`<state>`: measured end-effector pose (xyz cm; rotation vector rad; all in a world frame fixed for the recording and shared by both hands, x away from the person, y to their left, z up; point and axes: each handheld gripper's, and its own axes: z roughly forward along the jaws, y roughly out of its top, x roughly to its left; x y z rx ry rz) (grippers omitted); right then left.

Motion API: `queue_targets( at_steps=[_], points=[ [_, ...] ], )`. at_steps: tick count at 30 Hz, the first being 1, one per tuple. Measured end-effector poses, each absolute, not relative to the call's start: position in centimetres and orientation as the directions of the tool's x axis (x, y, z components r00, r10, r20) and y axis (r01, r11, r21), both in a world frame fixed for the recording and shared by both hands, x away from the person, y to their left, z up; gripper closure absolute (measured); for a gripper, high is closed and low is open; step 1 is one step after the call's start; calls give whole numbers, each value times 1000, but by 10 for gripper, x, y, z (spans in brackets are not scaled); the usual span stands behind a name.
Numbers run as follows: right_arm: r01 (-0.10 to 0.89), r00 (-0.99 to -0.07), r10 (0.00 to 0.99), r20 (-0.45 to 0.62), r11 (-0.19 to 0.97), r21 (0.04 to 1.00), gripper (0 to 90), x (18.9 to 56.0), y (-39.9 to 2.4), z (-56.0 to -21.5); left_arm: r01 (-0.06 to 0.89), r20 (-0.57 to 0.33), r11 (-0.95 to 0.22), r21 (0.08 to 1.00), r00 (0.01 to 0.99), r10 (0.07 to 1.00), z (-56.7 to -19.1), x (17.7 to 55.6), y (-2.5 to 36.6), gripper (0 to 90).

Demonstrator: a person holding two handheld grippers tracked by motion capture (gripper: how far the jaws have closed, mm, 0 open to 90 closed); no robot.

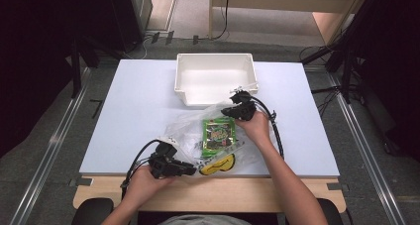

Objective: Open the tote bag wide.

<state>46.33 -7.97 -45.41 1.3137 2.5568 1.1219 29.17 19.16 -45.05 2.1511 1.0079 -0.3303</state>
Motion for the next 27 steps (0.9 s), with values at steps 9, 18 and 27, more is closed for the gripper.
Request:
queue_targets(
  at_steps=[9,18,27],
  points=[
    [666,-657,697,287,360,653,624,452,-91,-429,729,-481,-401,554,674,561,-427,302,194,481],
    [652,-675,678,293,360,668,510,438,-104,-422,727,-470,-404,556,675,569,-411,317,192,404],
    [643,-686,669,285,375,668,464,422,-112,-422,711,-447,-407,573,688,572,-399,336,185,369]
  ],
)
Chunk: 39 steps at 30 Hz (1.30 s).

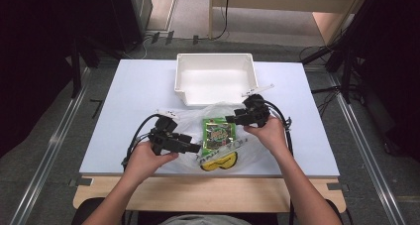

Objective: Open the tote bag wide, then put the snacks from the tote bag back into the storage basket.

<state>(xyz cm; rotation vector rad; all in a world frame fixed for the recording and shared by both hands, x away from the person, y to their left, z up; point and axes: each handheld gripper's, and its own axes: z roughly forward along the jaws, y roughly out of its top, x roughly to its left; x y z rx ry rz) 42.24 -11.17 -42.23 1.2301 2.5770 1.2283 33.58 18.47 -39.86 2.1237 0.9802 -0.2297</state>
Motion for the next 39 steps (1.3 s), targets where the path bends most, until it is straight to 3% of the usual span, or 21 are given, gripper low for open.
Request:
queue_targets(
  at_steps=[11,24,39],
  points=[
    [643,-690,669,277,391,658,469,406,-121,-427,704,-436,-422,571,696,571,-396,357,169,364],
    [638,-696,661,279,393,662,501,393,-124,-429,696,-417,-430,575,701,578,-387,387,150,431],
    [642,-692,662,287,384,663,541,392,-127,-431,658,-345,-468,590,730,590,-382,415,134,691]
  ],
)
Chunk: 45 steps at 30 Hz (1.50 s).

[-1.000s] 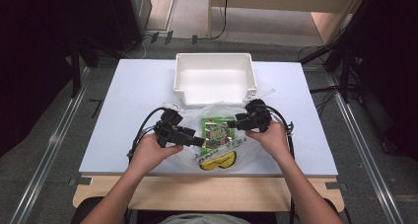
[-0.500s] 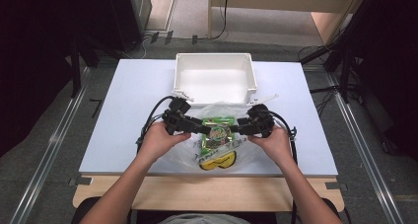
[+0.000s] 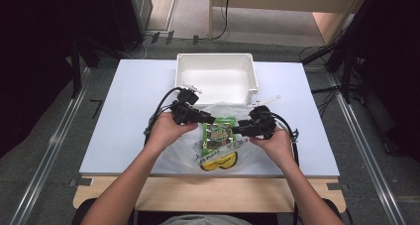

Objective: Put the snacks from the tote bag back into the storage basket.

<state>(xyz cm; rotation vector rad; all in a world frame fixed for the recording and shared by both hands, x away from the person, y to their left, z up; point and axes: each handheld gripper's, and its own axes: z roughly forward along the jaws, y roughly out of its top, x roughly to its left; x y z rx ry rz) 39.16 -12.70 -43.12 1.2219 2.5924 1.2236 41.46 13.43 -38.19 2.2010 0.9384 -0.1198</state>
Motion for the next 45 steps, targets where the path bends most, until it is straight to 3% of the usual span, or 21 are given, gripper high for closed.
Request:
queue_targets(
  at_steps=[5,11,25,45],
  points=[
    [647,-684,671,287,375,664,564,393,-130,-432,653,-331,-479,586,733,594,-381,428,129,798],
    [654,-674,679,291,365,662,601,395,-131,-433,657,-318,-497,567,731,604,-386,442,119,845],
    [666,-674,678,293,386,639,861,401,-125,-440,682,-286,-494,539,700,655,-427,473,106,885],
    [676,-682,670,294,423,603,886,368,-129,-453,708,-284,-486,512,673,683,-455,488,106,882]
  ],
)
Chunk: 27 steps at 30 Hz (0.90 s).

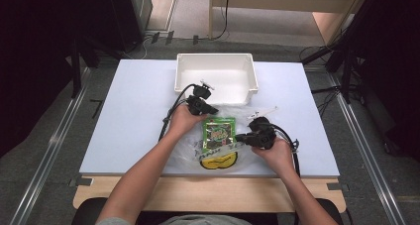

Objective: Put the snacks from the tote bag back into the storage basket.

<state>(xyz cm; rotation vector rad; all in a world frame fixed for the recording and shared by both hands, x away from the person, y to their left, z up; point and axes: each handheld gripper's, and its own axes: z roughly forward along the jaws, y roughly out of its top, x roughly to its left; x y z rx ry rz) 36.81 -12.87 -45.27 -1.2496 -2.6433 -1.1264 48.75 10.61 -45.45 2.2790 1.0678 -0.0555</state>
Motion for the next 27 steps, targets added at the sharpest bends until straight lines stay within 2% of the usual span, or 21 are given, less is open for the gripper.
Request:
queue_targets(
  at_steps=[27],
  points=[
    [682,-686,667,291,450,576,886,297,-139,-469,705,-267,-488,515,673,690,-456,488,107,890]
  ],
)
